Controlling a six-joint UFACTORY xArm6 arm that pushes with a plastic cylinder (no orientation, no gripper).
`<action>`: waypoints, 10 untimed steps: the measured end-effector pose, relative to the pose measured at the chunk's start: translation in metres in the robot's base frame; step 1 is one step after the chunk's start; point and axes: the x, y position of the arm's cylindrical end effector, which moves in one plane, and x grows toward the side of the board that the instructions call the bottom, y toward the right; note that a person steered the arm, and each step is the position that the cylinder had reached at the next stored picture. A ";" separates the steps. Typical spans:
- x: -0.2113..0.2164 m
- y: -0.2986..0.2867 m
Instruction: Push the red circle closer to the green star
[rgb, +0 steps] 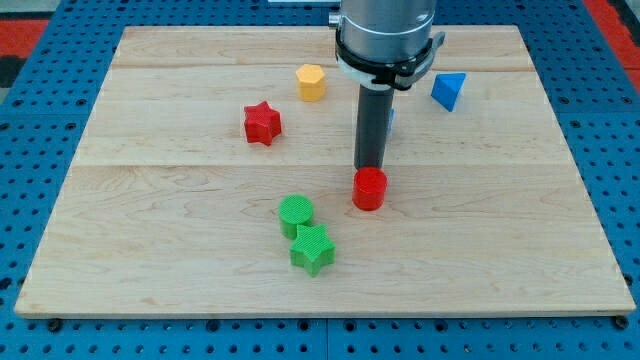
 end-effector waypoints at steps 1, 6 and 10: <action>0.025 0.007; 0.080 0.042; 0.099 0.011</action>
